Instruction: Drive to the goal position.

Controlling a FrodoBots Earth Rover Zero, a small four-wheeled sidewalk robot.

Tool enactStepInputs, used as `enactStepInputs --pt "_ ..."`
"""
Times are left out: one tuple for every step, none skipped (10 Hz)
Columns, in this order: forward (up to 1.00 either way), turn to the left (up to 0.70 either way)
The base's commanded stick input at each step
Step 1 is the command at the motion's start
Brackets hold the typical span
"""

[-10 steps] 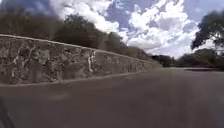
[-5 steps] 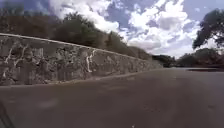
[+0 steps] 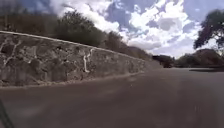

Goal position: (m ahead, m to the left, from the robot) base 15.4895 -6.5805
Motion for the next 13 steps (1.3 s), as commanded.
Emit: enactStepInputs --pt "0.70 0.00" --pt "0.70 0.00" --pt "0.70 0.00" --pt "0.70 0.00" --pt "0.70 0.00" --pt "0.70 0.00" --pt "0.70 0.00" --pt "0.70 -0.35" --pt "0.70 -0.35" --pt "0.70 -0.35" --pt "0.70 -0.35" --pt "0.70 0.00" --pt "0.70 0.00"
